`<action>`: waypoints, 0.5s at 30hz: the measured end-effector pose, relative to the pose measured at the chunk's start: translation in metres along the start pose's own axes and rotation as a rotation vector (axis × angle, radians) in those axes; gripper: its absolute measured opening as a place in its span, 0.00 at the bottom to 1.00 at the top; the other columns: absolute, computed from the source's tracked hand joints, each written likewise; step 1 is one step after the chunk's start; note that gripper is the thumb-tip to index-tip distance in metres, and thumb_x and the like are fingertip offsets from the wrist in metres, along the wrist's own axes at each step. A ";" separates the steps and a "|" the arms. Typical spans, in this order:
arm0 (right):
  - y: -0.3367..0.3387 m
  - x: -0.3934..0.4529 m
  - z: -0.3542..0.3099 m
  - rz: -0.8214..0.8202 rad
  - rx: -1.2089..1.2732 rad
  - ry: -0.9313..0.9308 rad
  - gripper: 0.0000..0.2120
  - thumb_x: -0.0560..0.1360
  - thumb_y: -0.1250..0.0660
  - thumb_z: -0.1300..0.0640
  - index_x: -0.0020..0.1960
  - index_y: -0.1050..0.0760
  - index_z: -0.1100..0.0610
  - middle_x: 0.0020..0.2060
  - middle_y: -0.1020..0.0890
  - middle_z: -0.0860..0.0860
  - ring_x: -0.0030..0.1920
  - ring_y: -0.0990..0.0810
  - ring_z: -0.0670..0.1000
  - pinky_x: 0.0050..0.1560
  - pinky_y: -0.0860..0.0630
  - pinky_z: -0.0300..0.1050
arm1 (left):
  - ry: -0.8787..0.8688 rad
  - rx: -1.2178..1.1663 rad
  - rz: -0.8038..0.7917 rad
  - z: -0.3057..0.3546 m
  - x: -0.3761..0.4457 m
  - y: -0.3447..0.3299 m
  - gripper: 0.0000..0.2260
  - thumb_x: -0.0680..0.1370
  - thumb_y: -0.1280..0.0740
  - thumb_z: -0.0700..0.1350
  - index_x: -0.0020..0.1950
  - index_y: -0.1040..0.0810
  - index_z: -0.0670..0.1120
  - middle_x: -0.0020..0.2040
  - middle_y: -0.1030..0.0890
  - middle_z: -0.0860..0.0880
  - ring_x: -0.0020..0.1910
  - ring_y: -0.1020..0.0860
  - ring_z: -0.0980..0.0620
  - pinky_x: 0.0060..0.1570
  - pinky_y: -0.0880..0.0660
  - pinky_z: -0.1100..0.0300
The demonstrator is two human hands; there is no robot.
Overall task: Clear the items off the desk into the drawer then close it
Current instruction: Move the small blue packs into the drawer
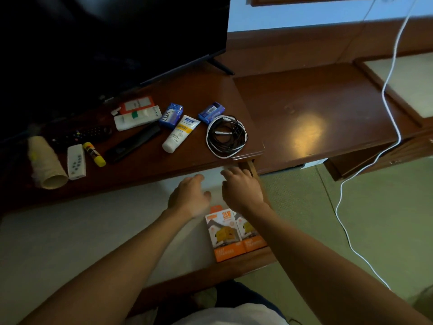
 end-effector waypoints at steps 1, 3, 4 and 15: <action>0.009 0.009 -0.003 0.044 0.016 0.013 0.19 0.79 0.38 0.55 0.69 0.28 0.53 0.64 0.23 0.54 0.62 0.26 0.60 0.57 0.26 0.55 | -0.001 -0.015 0.043 0.003 0.007 0.013 0.23 0.79 0.32 0.51 0.73 0.31 0.50 0.68 0.25 0.47 0.65 0.25 0.44 0.61 0.24 0.47; 0.026 0.030 -0.009 0.102 0.048 0.034 0.16 0.78 0.38 0.56 0.65 0.25 0.55 0.61 0.22 0.55 0.59 0.25 0.62 0.54 0.25 0.55 | -0.007 -0.057 0.132 0.008 0.021 0.039 0.22 0.78 0.32 0.49 0.72 0.29 0.49 0.67 0.24 0.47 0.64 0.24 0.45 0.60 0.24 0.48; 0.034 0.041 -0.012 0.121 0.061 0.045 0.16 0.77 0.37 0.57 0.63 0.24 0.56 0.60 0.22 0.56 0.57 0.25 0.63 0.52 0.24 0.55 | -0.003 -0.074 0.168 0.010 0.028 0.051 0.21 0.78 0.33 0.48 0.71 0.28 0.49 0.66 0.23 0.46 0.63 0.24 0.45 0.60 0.24 0.49; 0.069 0.162 -0.032 0.127 0.059 0.026 0.21 0.79 0.39 0.50 0.70 0.29 0.55 0.68 0.26 0.57 0.66 0.30 0.63 0.62 0.30 0.59 | 0.033 0.063 0.345 0.030 0.126 0.130 0.21 0.79 0.33 0.46 0.73 0.29 0.47 0.69 0.29 0.43 0.65 0.26 0.40 0.58 0.25 0.48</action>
Point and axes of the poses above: each hand's wrist, its own x-axis towards the middle knuckle, its own y-axis out of the back of the hand, z = x × y, the point moved 4 cm from there along x, towards the middle knuckle
